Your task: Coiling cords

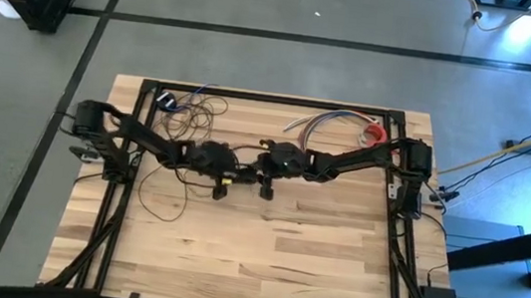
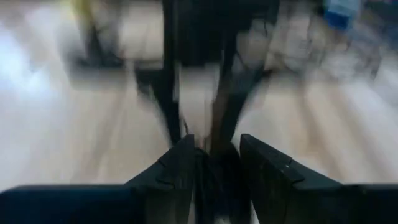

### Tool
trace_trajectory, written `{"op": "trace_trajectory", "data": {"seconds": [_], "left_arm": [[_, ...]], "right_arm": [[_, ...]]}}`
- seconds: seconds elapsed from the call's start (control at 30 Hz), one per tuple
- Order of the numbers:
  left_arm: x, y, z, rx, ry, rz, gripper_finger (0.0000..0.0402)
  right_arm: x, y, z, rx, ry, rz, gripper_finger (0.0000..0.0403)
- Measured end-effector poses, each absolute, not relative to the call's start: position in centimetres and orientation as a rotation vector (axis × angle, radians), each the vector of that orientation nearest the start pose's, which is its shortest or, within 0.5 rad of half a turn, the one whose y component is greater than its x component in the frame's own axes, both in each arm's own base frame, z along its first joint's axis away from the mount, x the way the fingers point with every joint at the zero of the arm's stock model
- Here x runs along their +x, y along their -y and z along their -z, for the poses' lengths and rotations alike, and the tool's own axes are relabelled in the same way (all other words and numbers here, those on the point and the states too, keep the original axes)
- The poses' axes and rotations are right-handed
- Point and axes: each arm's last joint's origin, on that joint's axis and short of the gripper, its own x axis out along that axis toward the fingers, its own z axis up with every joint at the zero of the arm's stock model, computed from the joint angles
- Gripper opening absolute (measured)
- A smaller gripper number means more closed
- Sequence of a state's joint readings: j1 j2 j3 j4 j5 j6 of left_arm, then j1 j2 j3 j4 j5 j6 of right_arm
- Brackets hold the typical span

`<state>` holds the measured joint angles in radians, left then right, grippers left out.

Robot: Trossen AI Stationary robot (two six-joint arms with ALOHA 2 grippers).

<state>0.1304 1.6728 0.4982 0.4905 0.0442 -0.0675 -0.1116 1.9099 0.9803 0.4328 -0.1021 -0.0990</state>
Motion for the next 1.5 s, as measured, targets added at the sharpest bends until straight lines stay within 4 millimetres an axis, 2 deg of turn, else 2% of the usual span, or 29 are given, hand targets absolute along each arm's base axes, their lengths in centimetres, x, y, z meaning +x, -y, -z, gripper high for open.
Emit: {"op": "trace_trajectory", "data": {"seconds": [0.13,0.3,0.47,0.63,0.9,1.13,1.27,1.5], "left_arm": [[26.6,-3.3,-9.8,-0.133,-0.728,-0.1,0.0103],[26.7,-3.3,-9.9,-0.136,-0.723,-0.112,0.0085],[26.7,-3.2,-9.9,-0.129,-0.725,-0.11,0.0085],[26.7,-3.2,-9.9,-0.125,-0.724,-0.111,0.0081],[26.7,-3.1,-9.9,-0.126,-0.718,-0.11,0.0061],[26.7,-3.1,-9.9,-0.129,-0.715,-0.109,0.0055],[26.7,-3.1,-9.9,-0.133,-0.716,-0.106,0.0079],[26.5,-3.0,-10.4,-0.146,-0.731,-0.094,0.0169]], "right_arm": [[39.5,4.0,-16.3,-0.061,-0.425,-0.033,0.0139],[40.1,4.2,-17.2,-0.083,-0.453,-0.045,0.0185],[39.7,4.2,-18.1,-0.122,-0.605,-0.053,0.0231],[38.8,4.0,-16.9,-0.106,-0.729,-0.076,0.0247],[39.4,4.1,-14.1,-0.095,-0.72,-0.081,0.0248],[39.7,4.1,-14.5,-0.102,-0.701,-0.08,0.0248],[39.9,4.1,-14.7,-0.119,-0.689,-0.085,0.0248],[39.9,4.1,-14.7,-0.122,-0.694,-0.086,0.0248]]}}
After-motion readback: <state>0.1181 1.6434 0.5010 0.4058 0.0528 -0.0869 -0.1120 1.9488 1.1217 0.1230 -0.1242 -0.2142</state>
